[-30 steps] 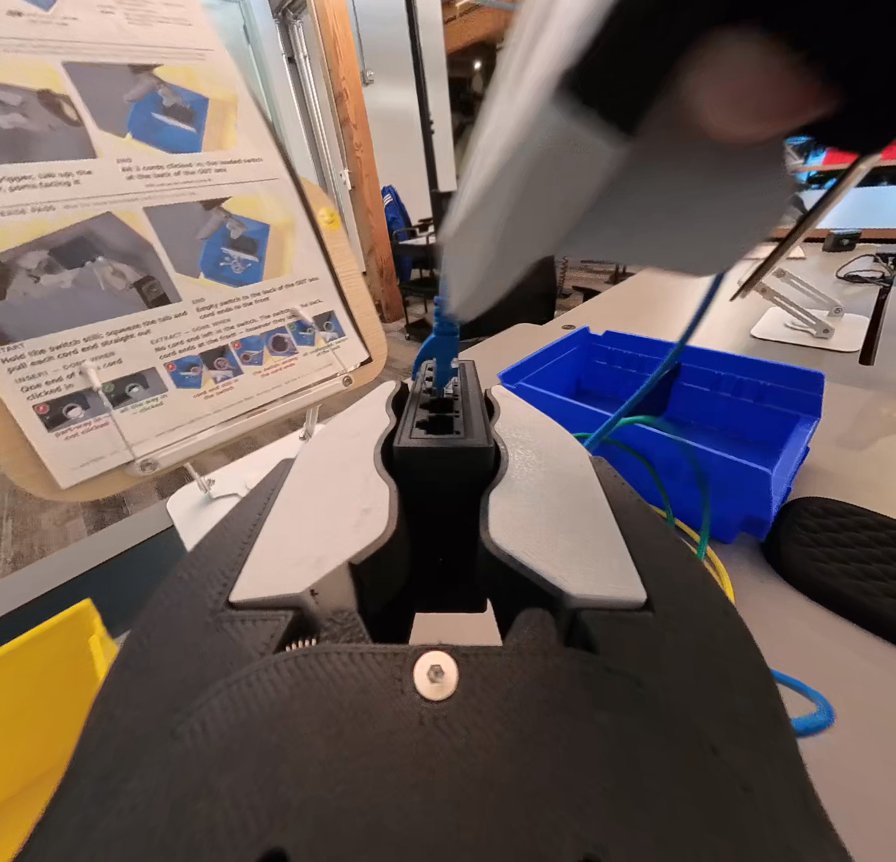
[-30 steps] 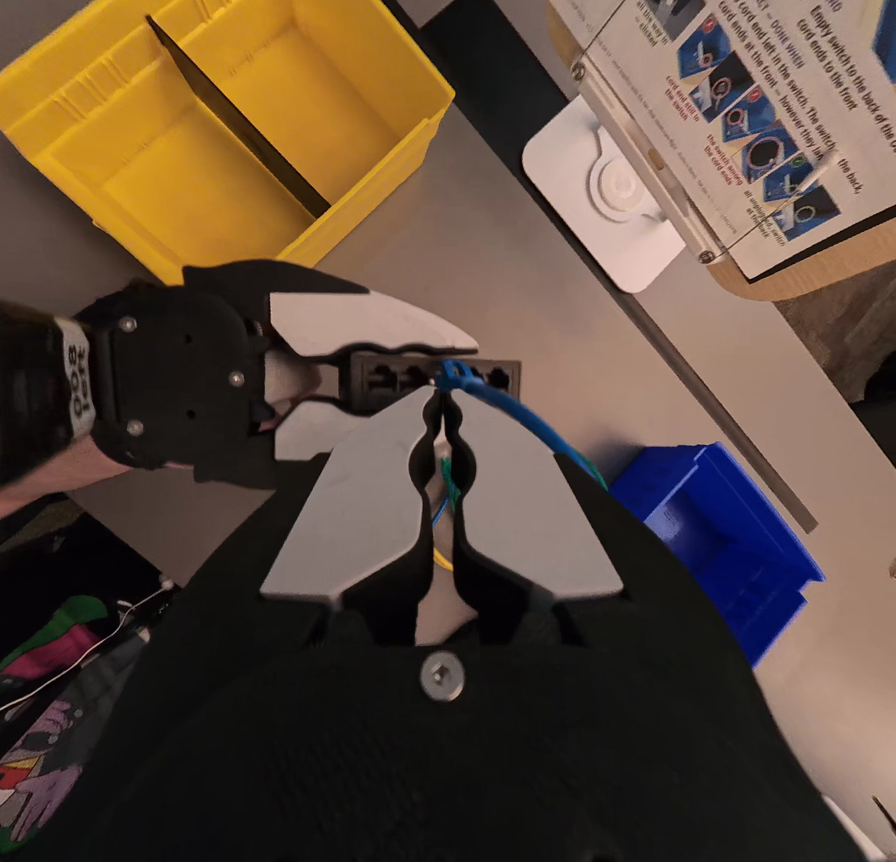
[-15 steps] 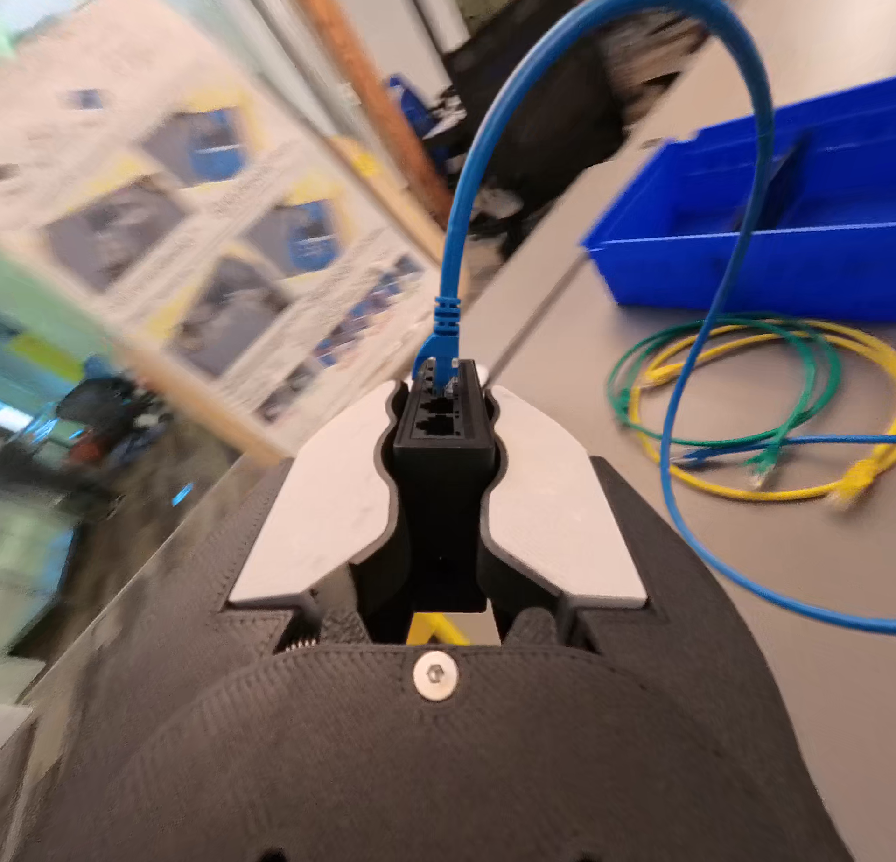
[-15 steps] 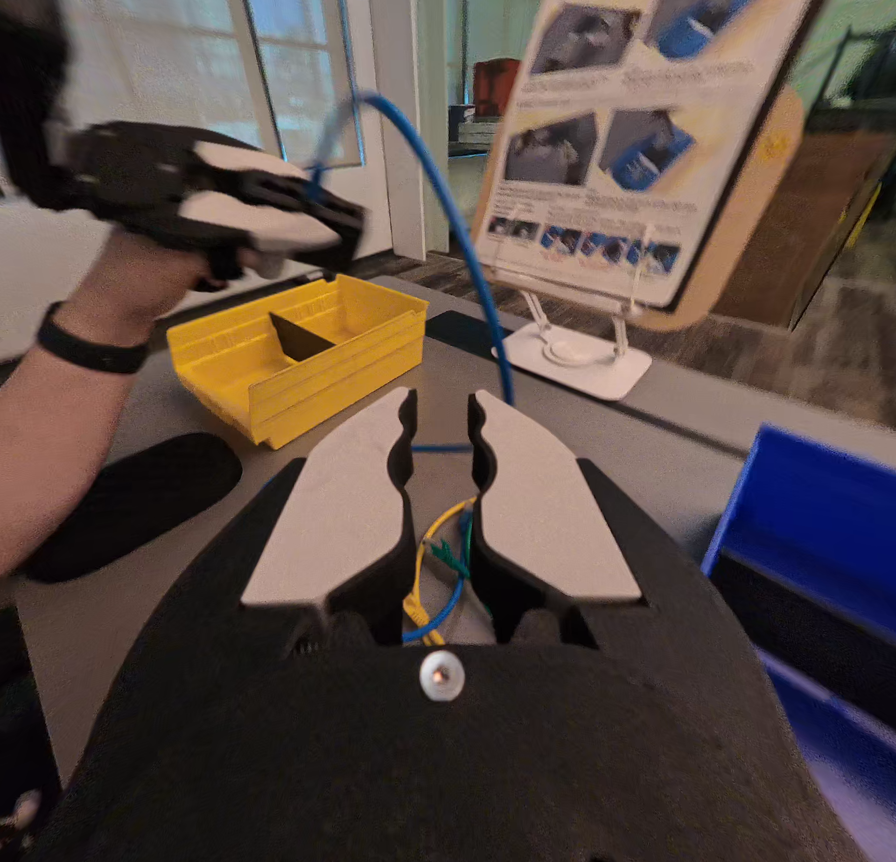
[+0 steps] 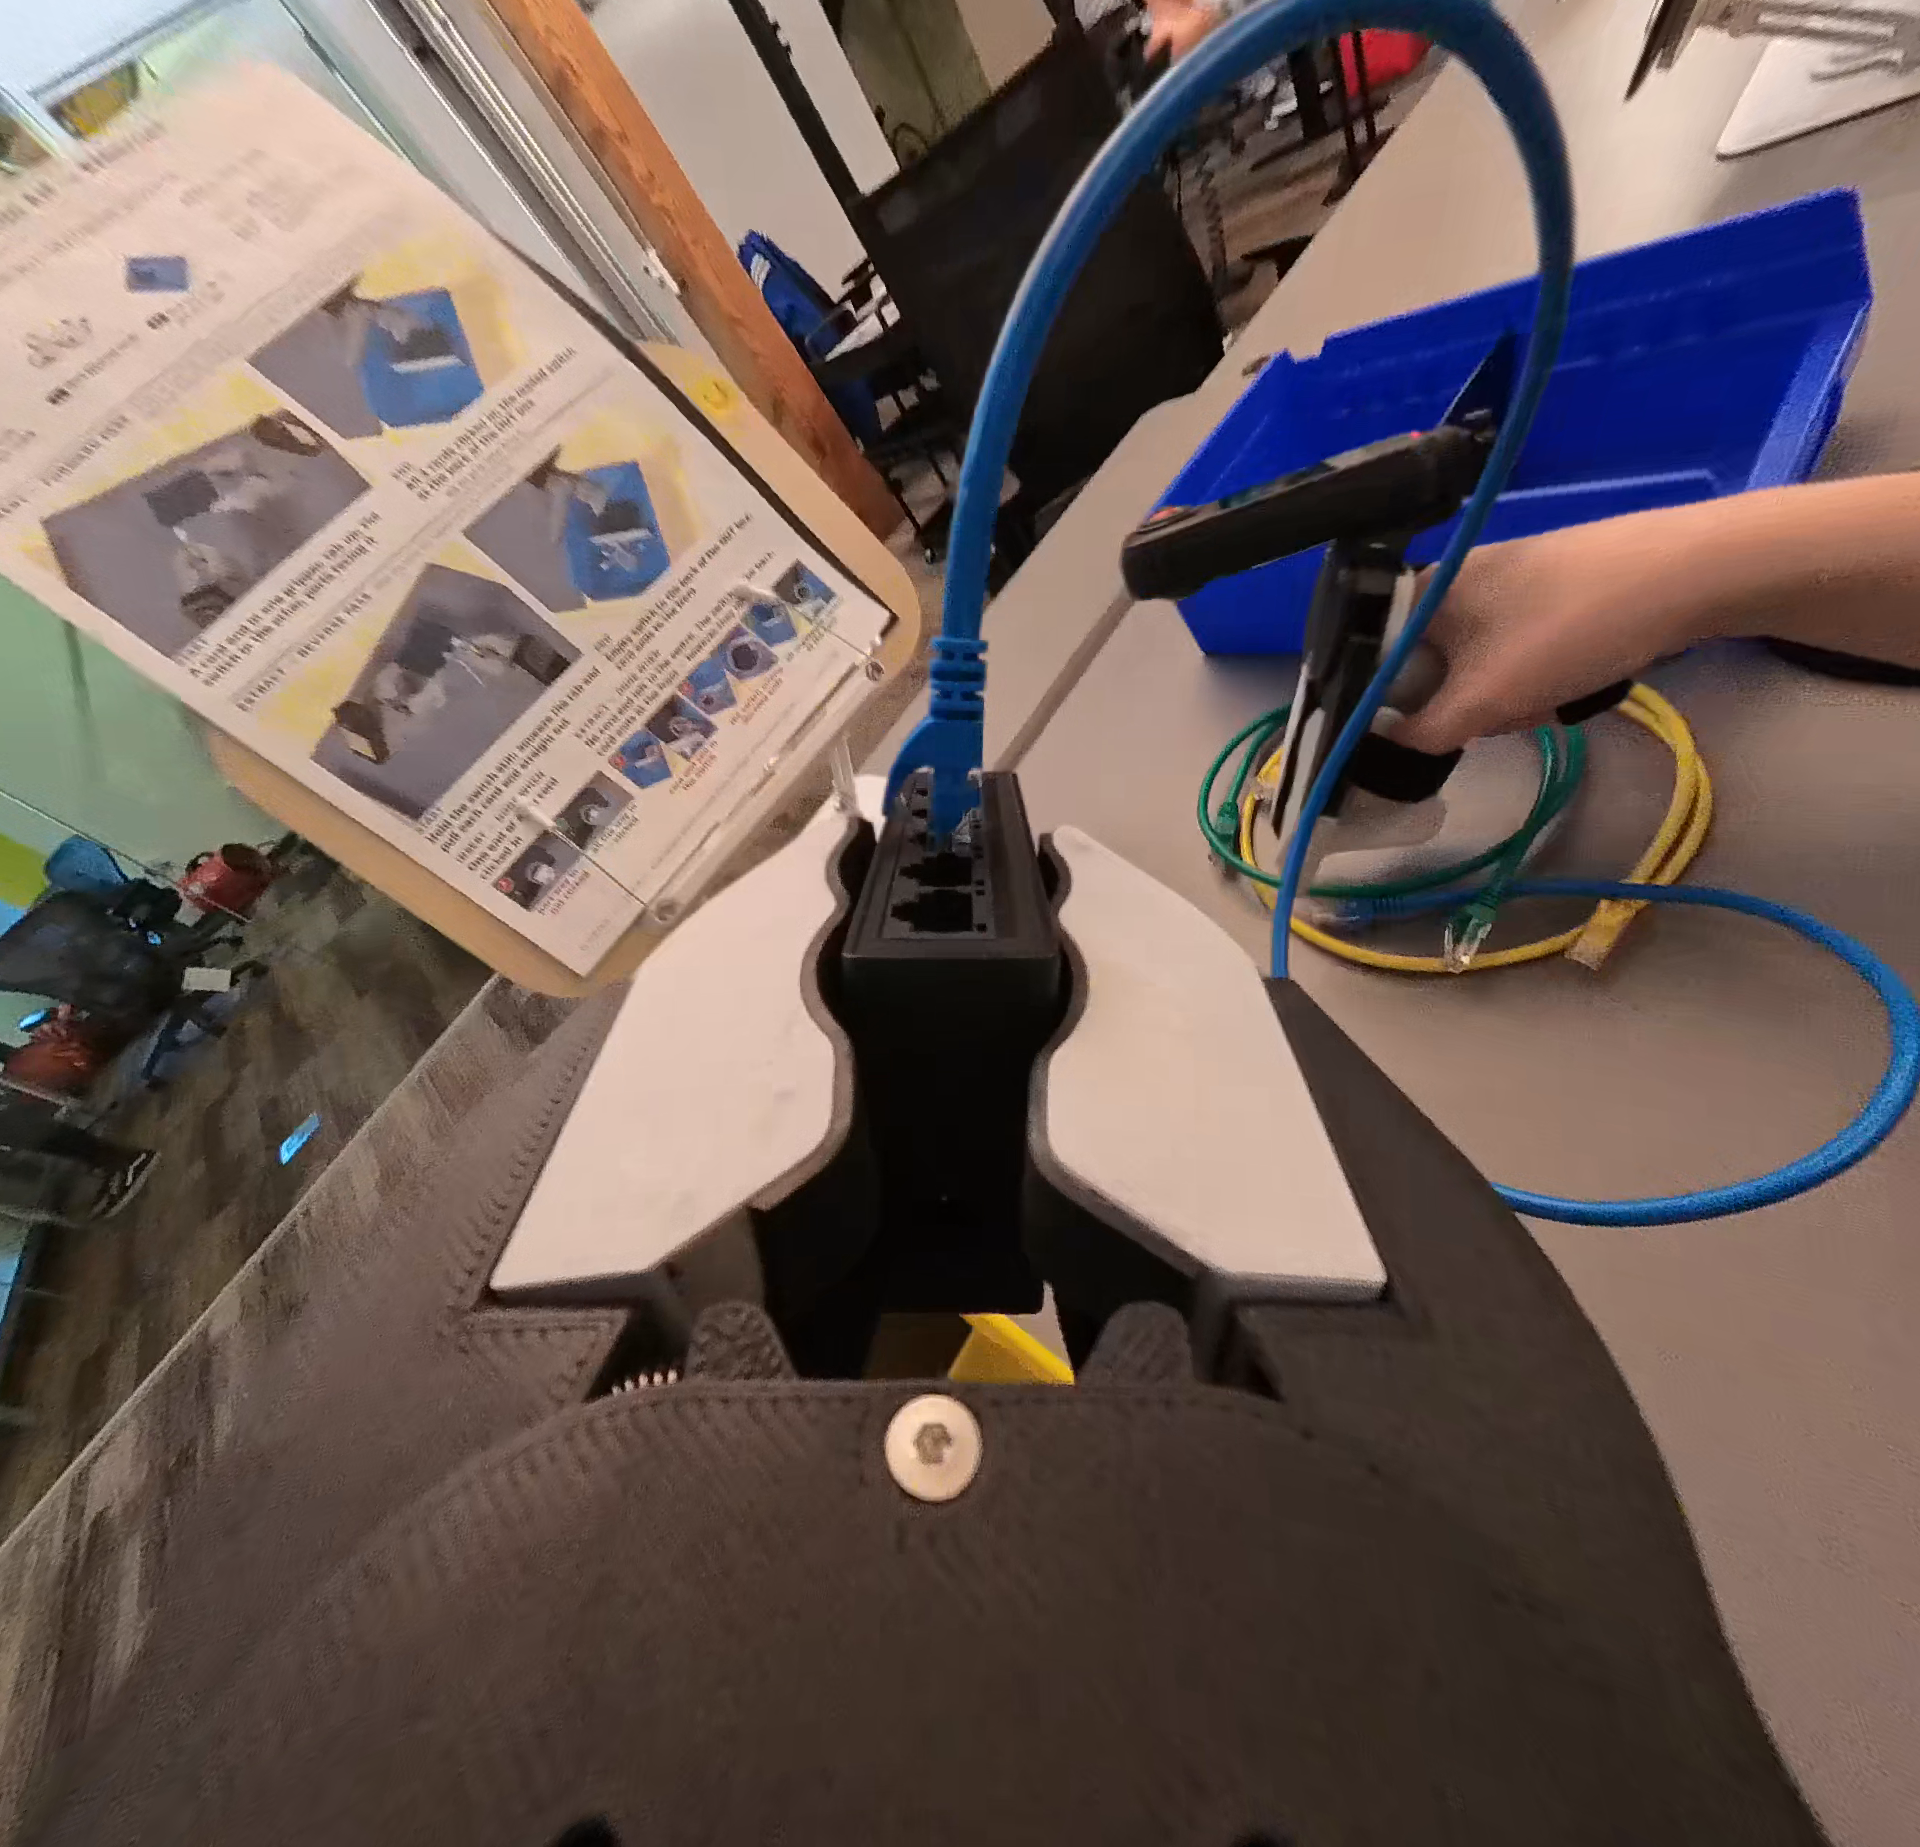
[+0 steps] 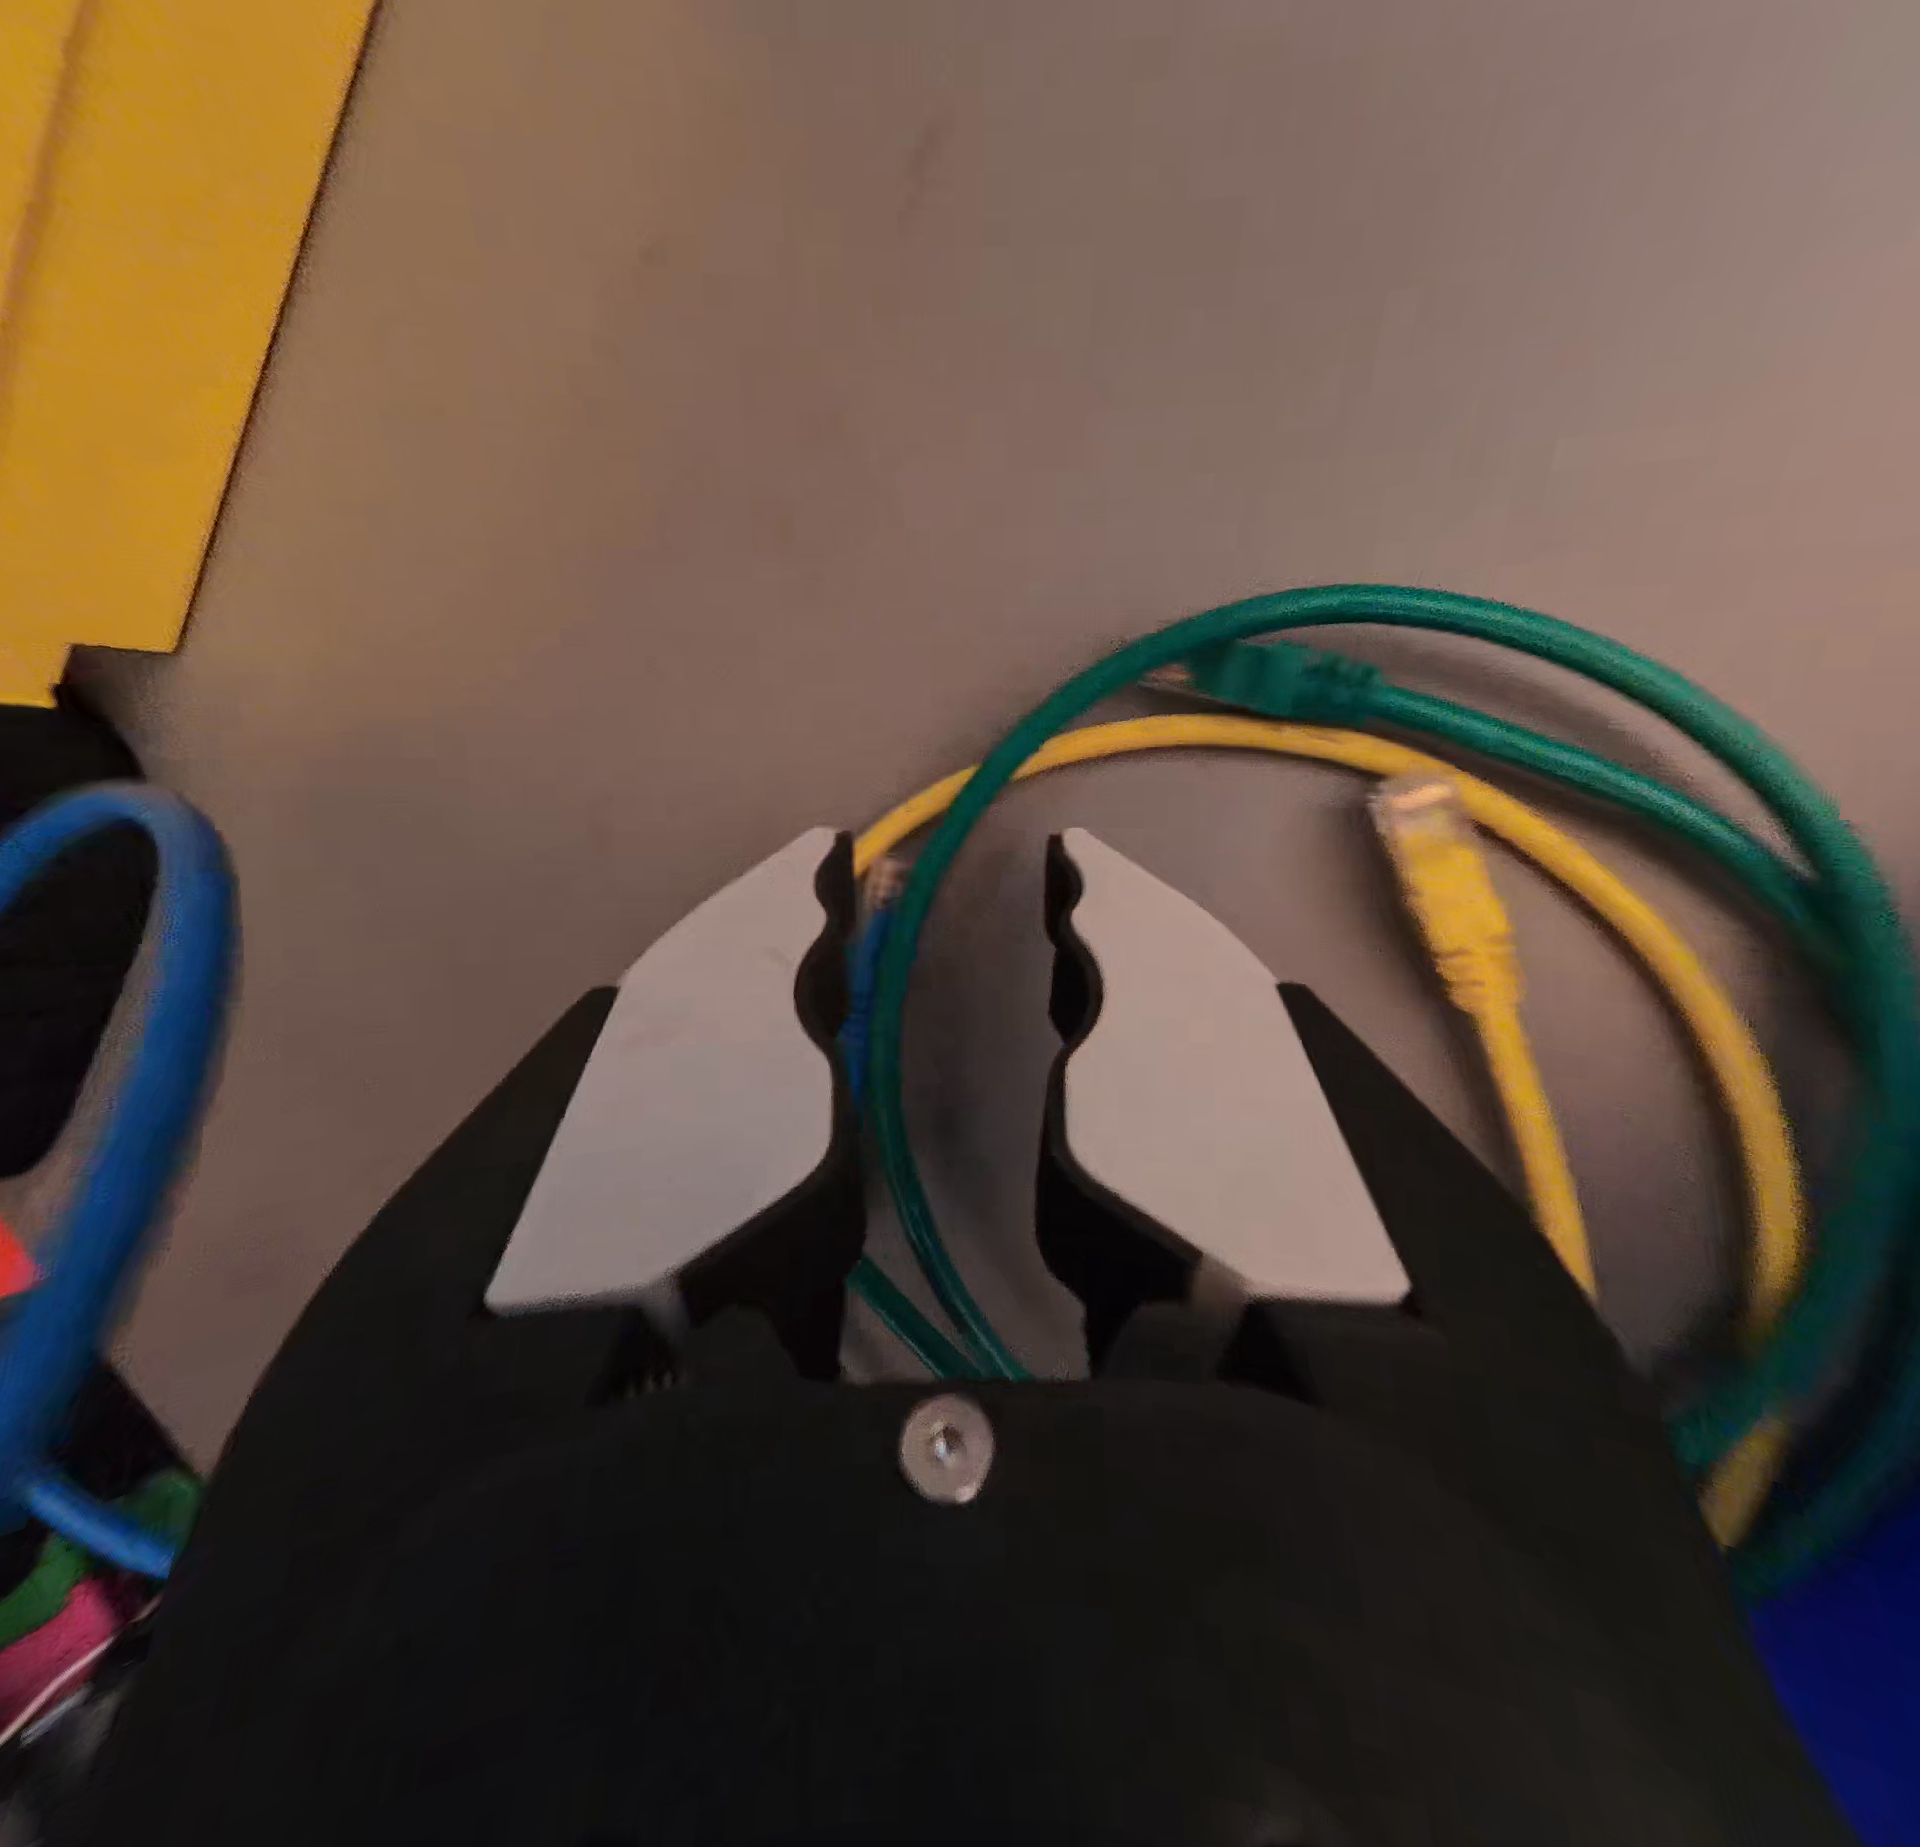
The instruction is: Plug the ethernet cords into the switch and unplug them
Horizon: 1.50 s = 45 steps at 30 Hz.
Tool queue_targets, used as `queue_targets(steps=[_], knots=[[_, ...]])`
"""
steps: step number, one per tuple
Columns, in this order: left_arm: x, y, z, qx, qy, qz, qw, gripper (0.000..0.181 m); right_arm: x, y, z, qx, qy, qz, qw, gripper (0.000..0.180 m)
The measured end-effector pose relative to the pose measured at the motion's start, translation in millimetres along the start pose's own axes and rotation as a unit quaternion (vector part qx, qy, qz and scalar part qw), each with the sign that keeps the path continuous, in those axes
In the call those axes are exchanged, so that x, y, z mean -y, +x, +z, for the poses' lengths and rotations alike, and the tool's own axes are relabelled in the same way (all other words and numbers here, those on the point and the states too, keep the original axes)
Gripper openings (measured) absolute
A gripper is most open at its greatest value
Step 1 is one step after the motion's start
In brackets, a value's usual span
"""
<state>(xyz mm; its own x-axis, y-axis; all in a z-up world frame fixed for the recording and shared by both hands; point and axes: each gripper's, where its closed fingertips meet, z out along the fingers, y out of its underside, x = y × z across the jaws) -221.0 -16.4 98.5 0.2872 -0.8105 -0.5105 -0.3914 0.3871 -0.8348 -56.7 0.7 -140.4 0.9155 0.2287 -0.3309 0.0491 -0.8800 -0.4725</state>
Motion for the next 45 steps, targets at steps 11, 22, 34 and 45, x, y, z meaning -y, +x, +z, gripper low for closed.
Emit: queue_targets(steps=[11,22,34,45], knots=[[-20.9,-0.4,-10.0,0.045,-0.006,-0.023,0.999,0.029,52.8,-13.4,-91.3,-0.020,0.155,-0.060,0.986,0.009],[-7.5,32.2,22.4,0.004,-0.002,0.078,0.997,0.029,104.6,-54.3,-292.6,0.118,0.334,-0.131,0.926,0.006],[-120.2,185.8,91.9,-0.035,-0.136,0.291,0.946,0.030,56.4,-94.0,-334.9,0.249,0.345,-0.187,0.886,0.007],[-129.6,171.1,93.3,-0.037,-0.182,0.119,0.975,0.116,25.9,-117.7,-324.2,0.197,0.369,-0.263,0.869,0.007]])
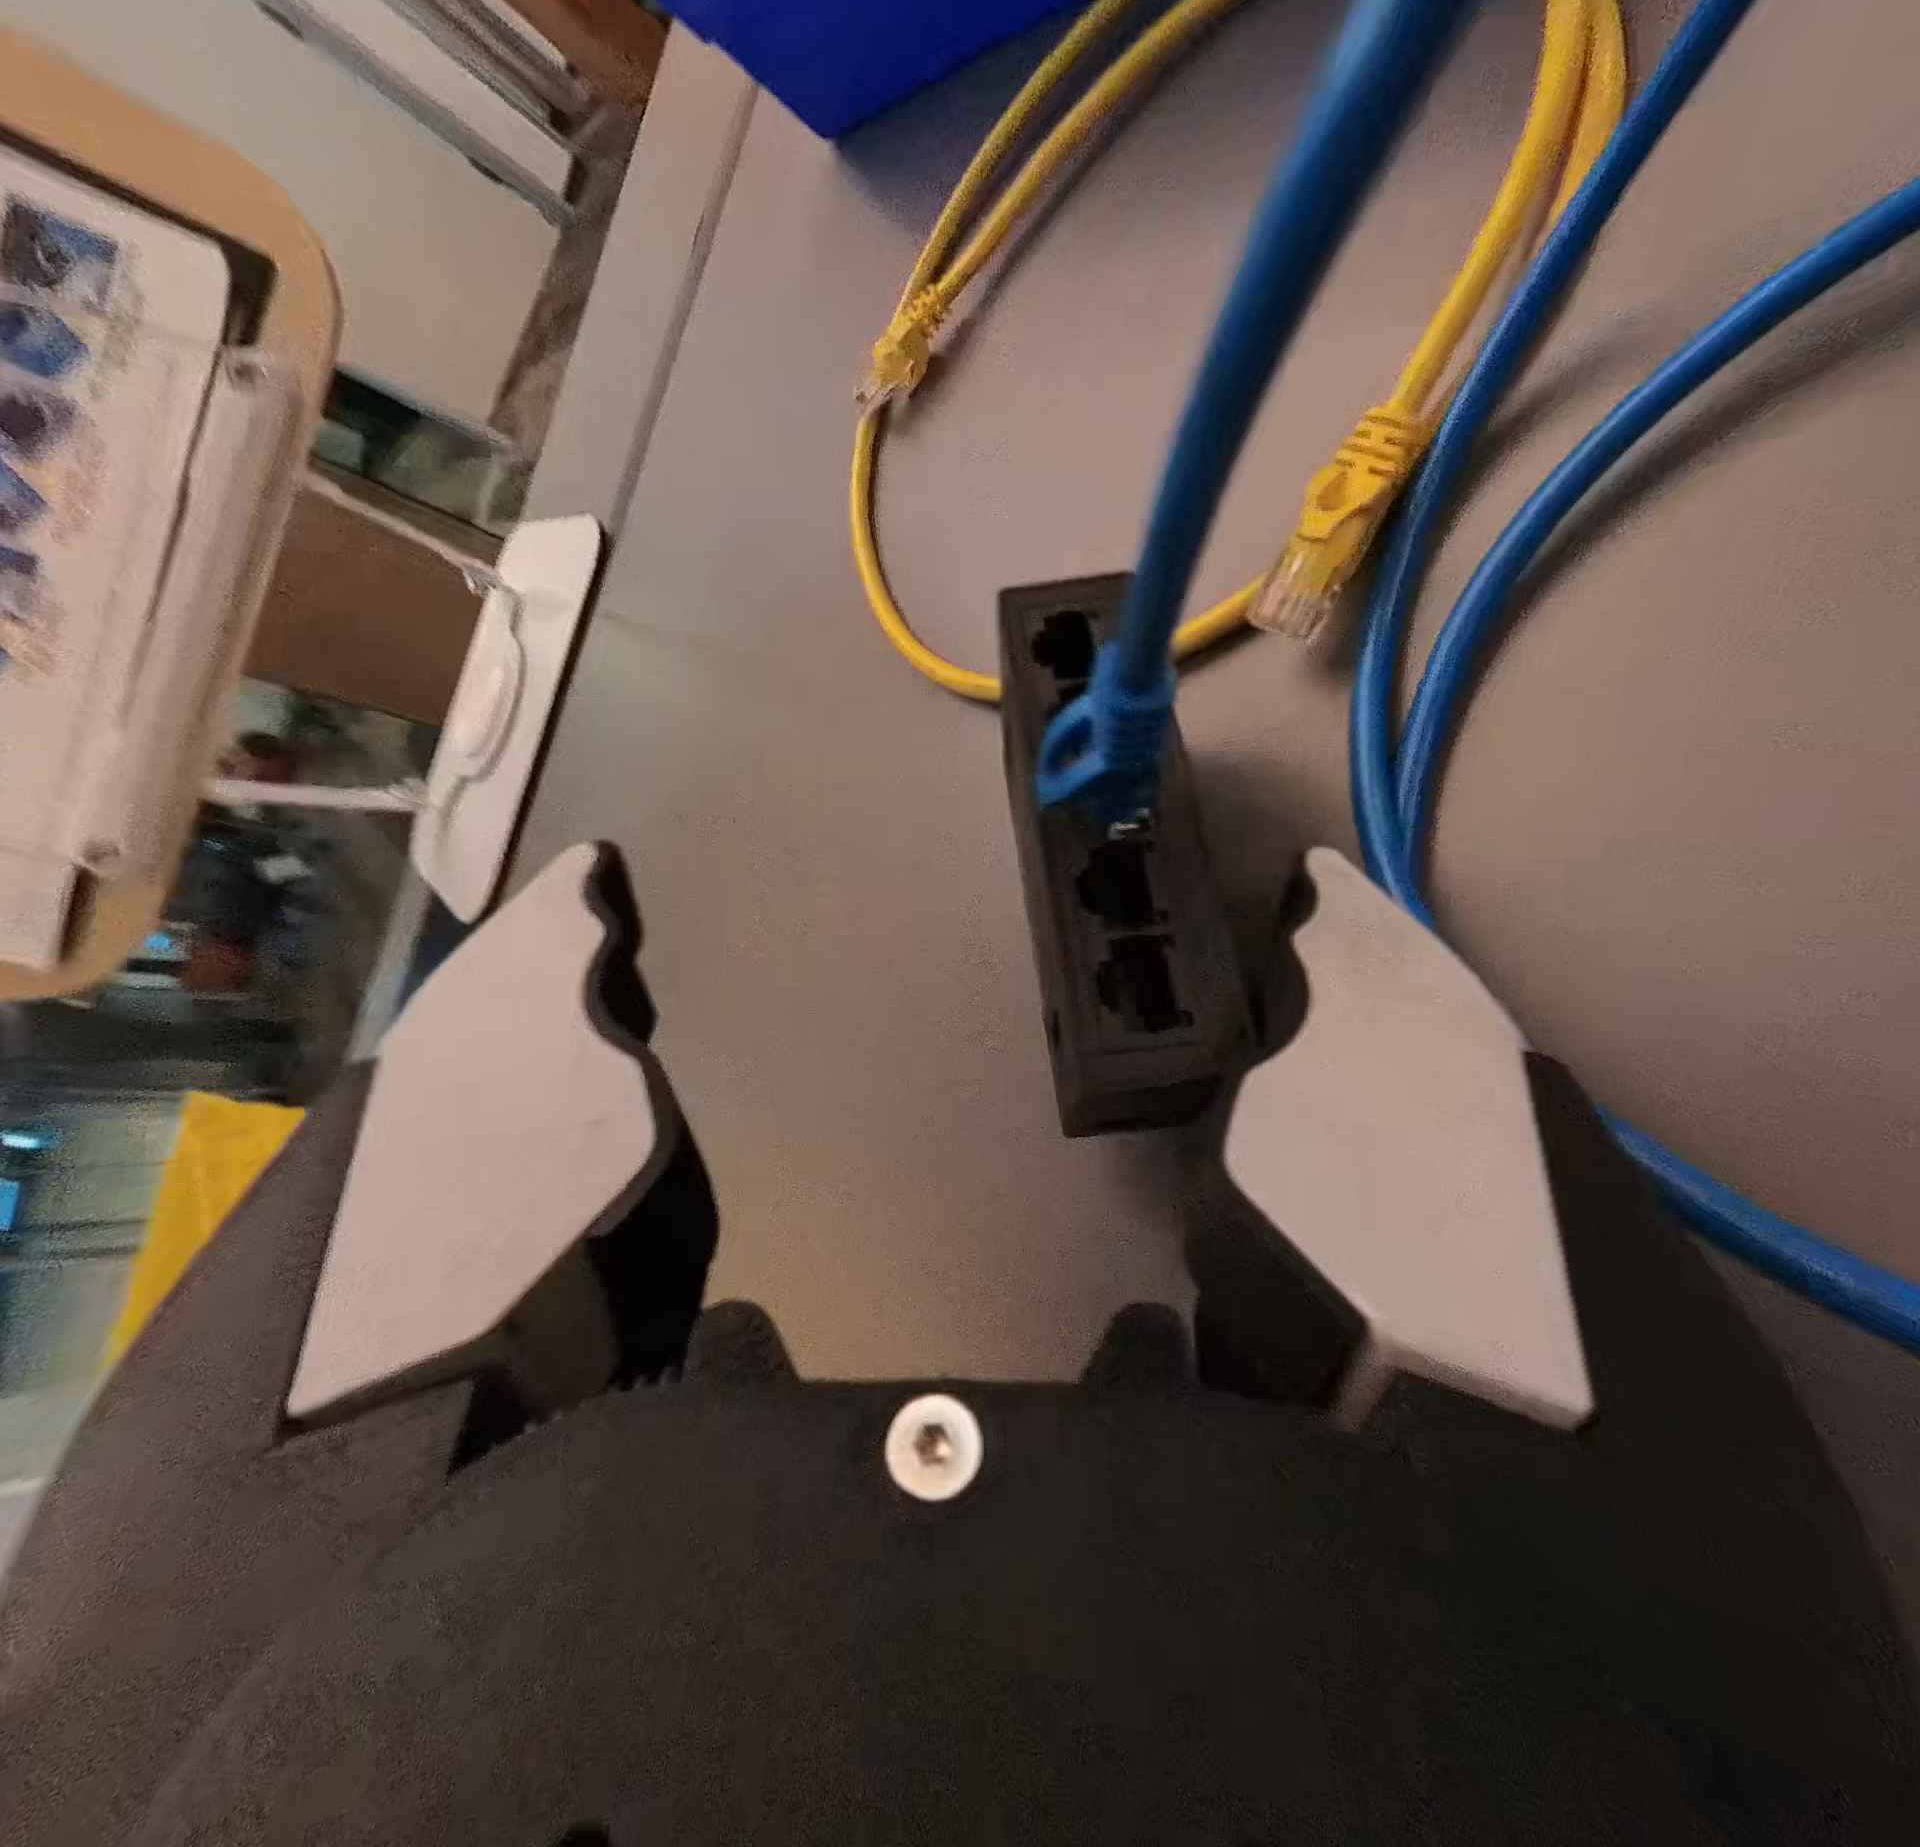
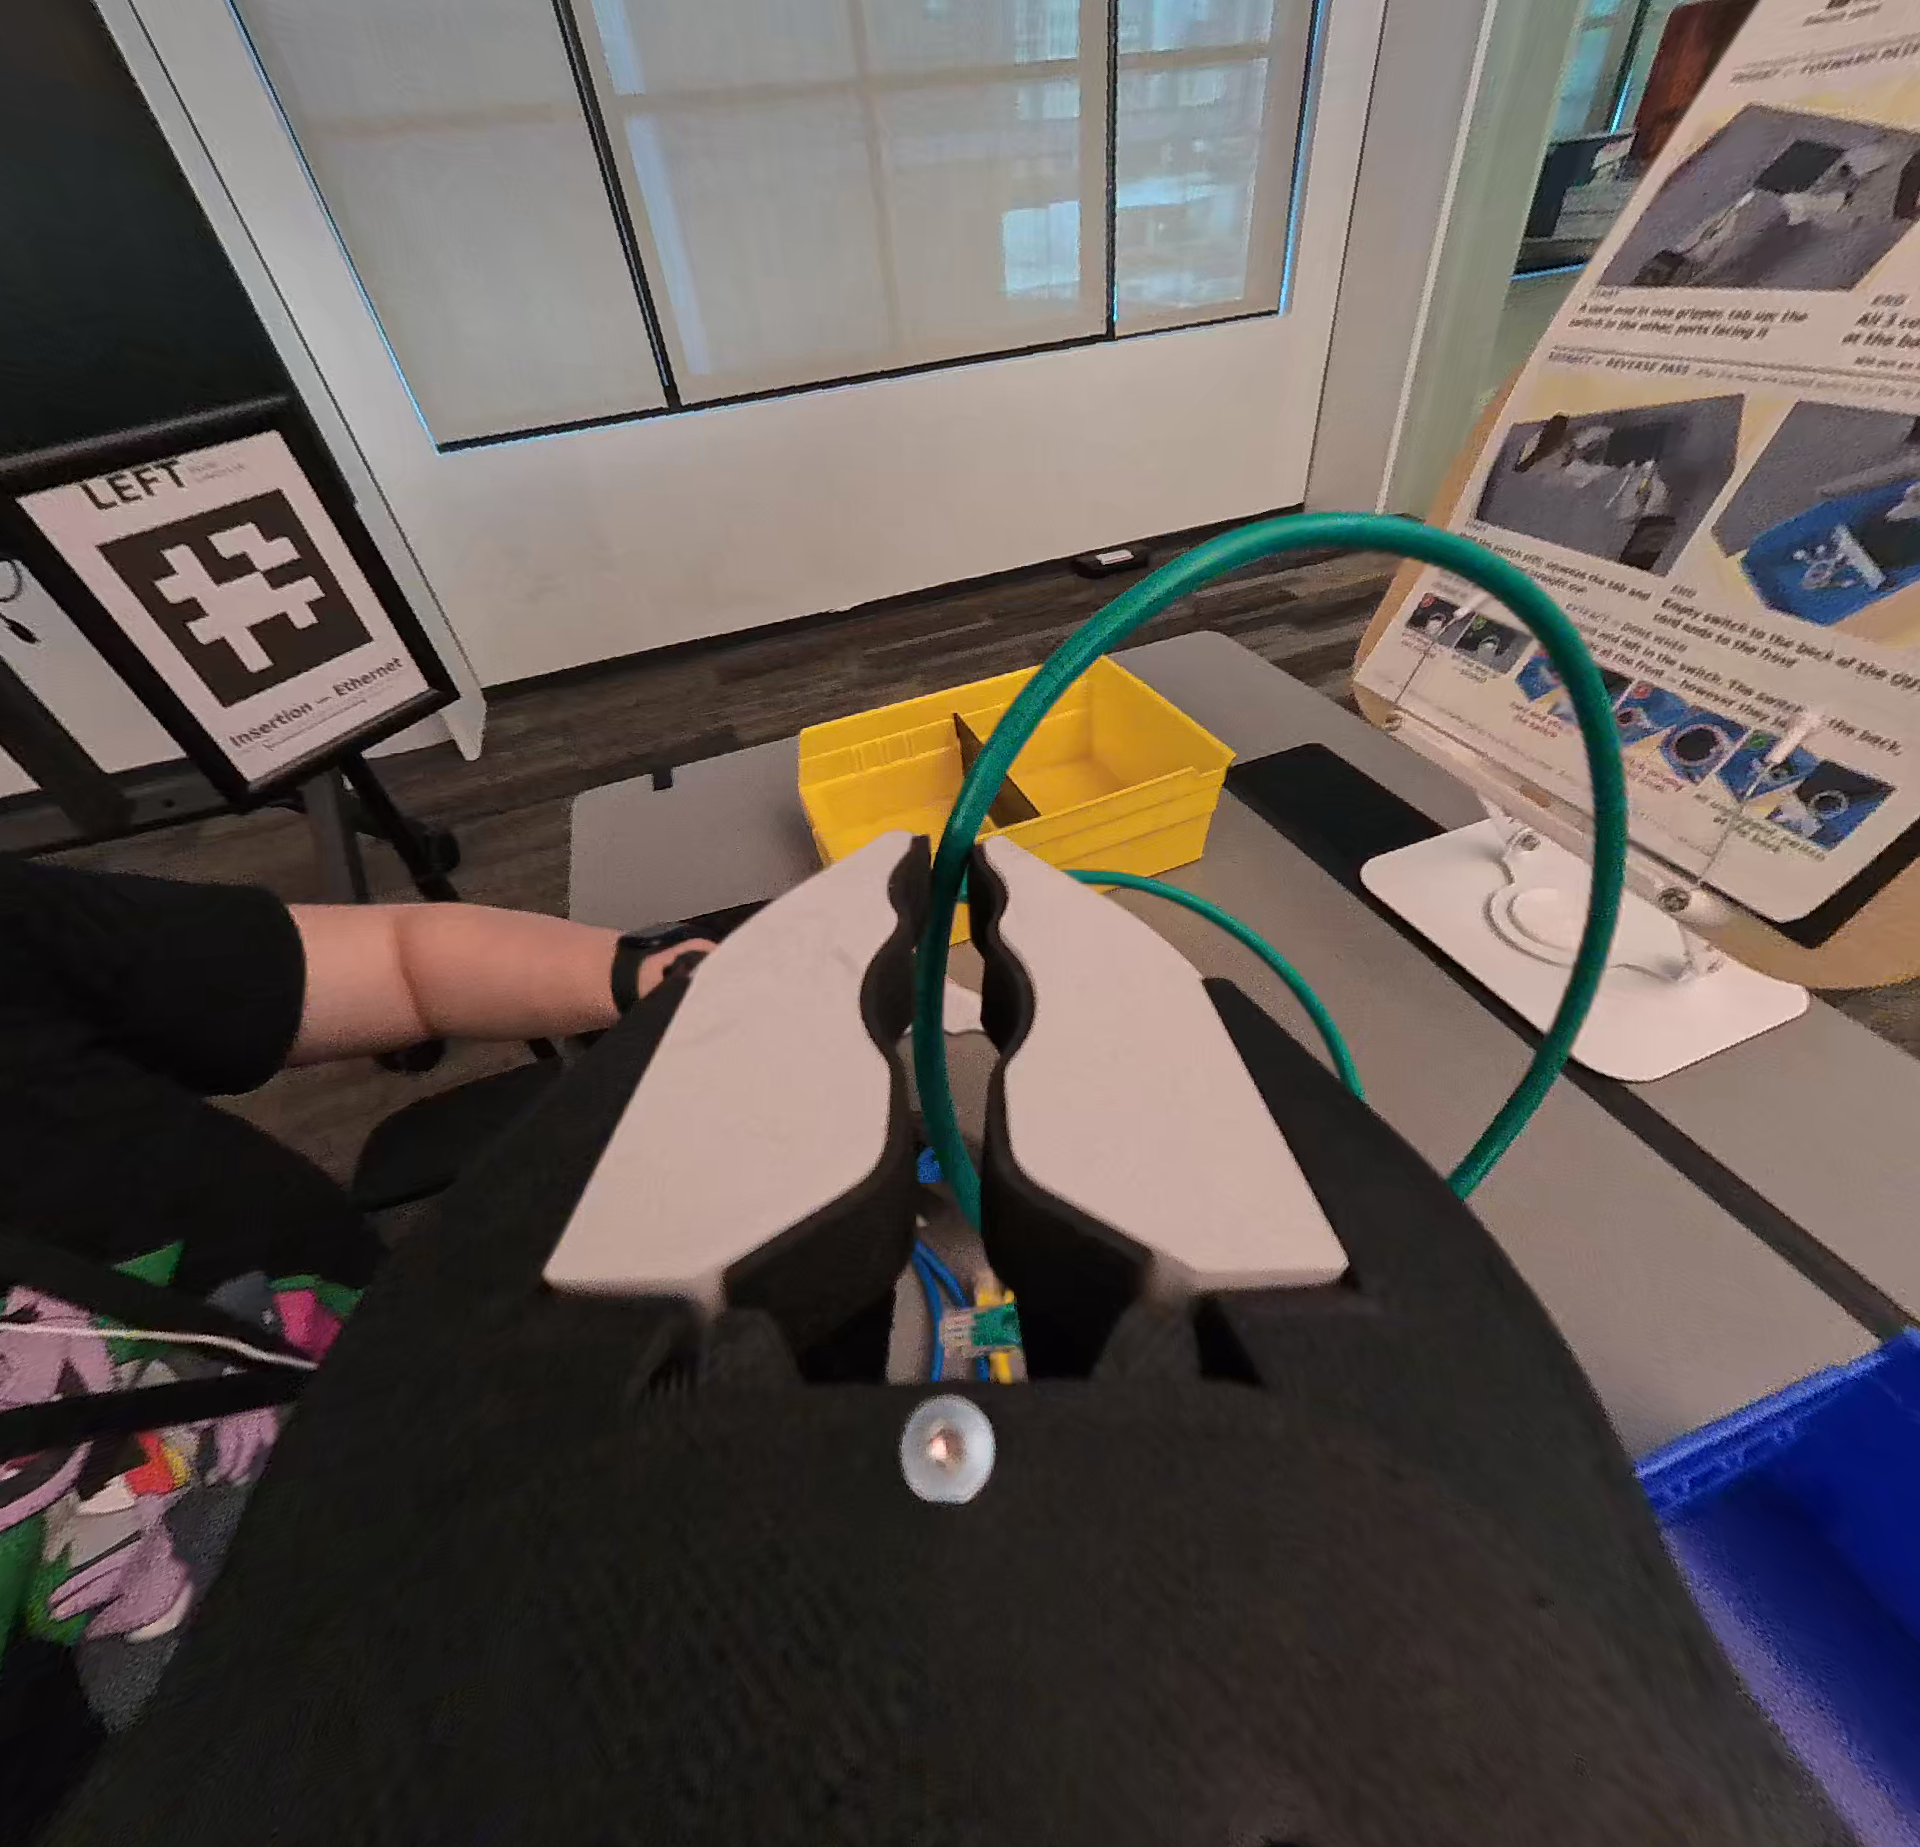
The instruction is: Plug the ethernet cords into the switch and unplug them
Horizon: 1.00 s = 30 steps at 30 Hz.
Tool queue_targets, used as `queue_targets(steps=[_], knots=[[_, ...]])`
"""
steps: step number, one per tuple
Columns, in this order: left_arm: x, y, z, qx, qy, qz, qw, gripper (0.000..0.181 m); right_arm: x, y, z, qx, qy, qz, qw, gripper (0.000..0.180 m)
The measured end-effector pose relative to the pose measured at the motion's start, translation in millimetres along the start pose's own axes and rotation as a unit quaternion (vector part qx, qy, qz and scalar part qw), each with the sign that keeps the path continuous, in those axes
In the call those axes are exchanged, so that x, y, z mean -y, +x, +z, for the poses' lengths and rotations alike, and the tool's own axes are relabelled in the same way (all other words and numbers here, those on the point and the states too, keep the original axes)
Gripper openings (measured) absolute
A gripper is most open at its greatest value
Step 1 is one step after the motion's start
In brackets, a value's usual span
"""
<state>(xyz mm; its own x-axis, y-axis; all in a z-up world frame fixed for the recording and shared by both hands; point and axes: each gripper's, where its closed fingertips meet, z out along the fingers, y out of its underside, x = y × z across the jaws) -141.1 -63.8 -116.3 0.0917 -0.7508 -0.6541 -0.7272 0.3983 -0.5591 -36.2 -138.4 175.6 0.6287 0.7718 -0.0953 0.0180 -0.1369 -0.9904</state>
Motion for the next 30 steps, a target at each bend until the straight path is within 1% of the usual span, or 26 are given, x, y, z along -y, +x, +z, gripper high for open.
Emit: queue_targets(steps=[1,3,5,6,9,11,12,14,15,17,19,20,22,24,25,26,27,28,30], knots=[[-0.3,-3.3,-5.2,-0.008,0.008,-0.031,0.999,0.120,0.6,-1.6,2.3,-0.003,0.003,-0.007,1.000,0.007],[5.9,-7.7,-19.4,-0.035,0.052,-0.097,0.993,0.121,1.8,-3.7,7.4,-0.011,0.007,-0.023,1.000,0.007],[15.3,-12.9,-36.0,-0.067,0.106,-0.157,0.980,0.121,4.3,-0.9,11.7,-0.031,0.011,-0.044,0.998,0.007],[16.9,-15.8,-42.2,-0.081,0.119,-0.185,0.972,0.119,5.0,-0.1,14.1,-0.036,0.010,-0.052,0.998,0.007],[25.4,-26.8,-56.7,-0.111,0.161,-0.257,0.946,0.116,7.7,-5.6,21.0,-0.024,0.016,-0.068,0.997,0.007],[34.9,-23.2,-66.7,-0.167,0.188,-0.283,0.926,0.106,8.0,-5.8,25.2,-0.030,0.016,-0.077,0.996,0.008],[35.1,-20.3,-68.8,-0.192,0.184,-0.286,0.921,0.106,7.5,-5.6,27.2,-0.033,0.013,-0.081,0.996,0.008],[29.5,-14.5,-68.2,-0.223,0.163,-0.283,0.918,0.098,6.3,-6.3,30.9,-0.033,0.010,-0.082,0.996,0.008],[28.6,-9.6,-70.7,-0.245,0.158,-0.277,0.916,0.099,5.8,-6.6,32.4,-0.032,0.009,-0.080,0.996,0.008],[29.5,-17.4,-77.3,-0.242,0.172,-0.288,0.910,0.102,4.1,-8.6,34.4,-0.028,0.004,-0.079,0.996,0.008],[33.5,-42.4,-86.5,-0.211,0.210,-0.339,0.892,0.099,3.0,-10.7,35.6,-0.030,0.003,-0.083,0.996,0.008],[36.0,-58.7,-89.5,-0.189,0.234,-0.383,0.873,0.090,2.5,-13.2,36.6,-0.027,0.002,-0.086,0.996,0.008],[44.4,-82.1,-95.0,-0.187,0.284,-0.472,0.813,0.077,3.0,-18.1,39.2,-0.024,0.007,-0.098,0.995,0.008],[55.4,-92.6,-97.6,-0.226,0.318,-0.541,0.746,0.074,2.0,-21.5,43.0,-0.025,0.005,-0.109,0.994,0.008],[60.5,-96.0,-96.8,-0.242,0.327,-0.563,0.719,0.070,1.2,-22.6,45.1,-0.028,0.003,-0.115,0.993,0.008],[65.3,-98.5,-95.2,-0.252,0.334,-0.577,0.701,0.065,-0.1,-23.3,47.0,-0.031,0.000,-0.121,0.992,0.008],[69.5,-99.2,-92.3,-0.258,0.336,-0.585,0.692,0.056,-1.8,-23.5,48.7,-0.035,-0.004,-0.127,0.991,0.008],[72.6,-96.7,-86.9,-0.262,0.326,-0.582,0.697,0.046,-3.9,-23.7,50.1,-0.038,-0.010,-0.131,0.991,0.008],[71.1,-91.3,-70.8,-0.242,0.288,-0.564,0.735,0.019,-7.6,-24.6,51.1,-0.041,-0.017,-0.135,0.990,0.008]])
